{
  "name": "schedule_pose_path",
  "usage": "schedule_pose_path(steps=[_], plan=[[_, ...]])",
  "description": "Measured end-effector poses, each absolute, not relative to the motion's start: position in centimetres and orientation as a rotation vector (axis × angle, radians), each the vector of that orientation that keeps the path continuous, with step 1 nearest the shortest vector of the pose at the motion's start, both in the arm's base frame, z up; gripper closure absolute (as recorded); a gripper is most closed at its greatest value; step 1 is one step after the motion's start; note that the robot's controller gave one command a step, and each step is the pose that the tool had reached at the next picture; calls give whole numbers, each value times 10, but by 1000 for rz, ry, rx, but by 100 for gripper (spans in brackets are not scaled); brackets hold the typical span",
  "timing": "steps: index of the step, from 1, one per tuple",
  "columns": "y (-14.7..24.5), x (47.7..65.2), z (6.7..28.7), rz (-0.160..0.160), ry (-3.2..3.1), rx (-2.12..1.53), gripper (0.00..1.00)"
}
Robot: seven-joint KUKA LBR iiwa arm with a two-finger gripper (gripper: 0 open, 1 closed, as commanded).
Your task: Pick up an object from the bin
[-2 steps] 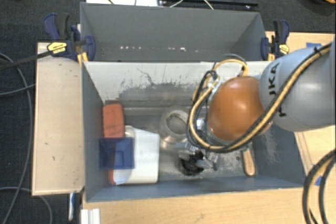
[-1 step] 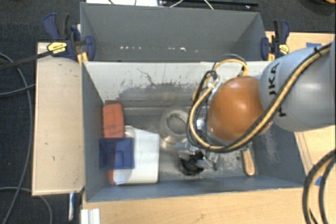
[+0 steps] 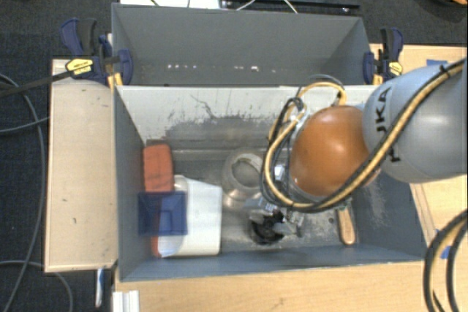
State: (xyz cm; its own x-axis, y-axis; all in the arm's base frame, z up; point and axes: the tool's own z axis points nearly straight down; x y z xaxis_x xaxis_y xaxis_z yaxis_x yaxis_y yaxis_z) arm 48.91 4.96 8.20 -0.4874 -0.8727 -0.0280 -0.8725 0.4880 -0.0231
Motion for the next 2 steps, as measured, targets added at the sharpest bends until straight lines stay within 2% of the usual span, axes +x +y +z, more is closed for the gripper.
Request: schedule_pose_path(steps=[2], plan=[[48, 485, 119, -3, 2692, -1575, 100]])
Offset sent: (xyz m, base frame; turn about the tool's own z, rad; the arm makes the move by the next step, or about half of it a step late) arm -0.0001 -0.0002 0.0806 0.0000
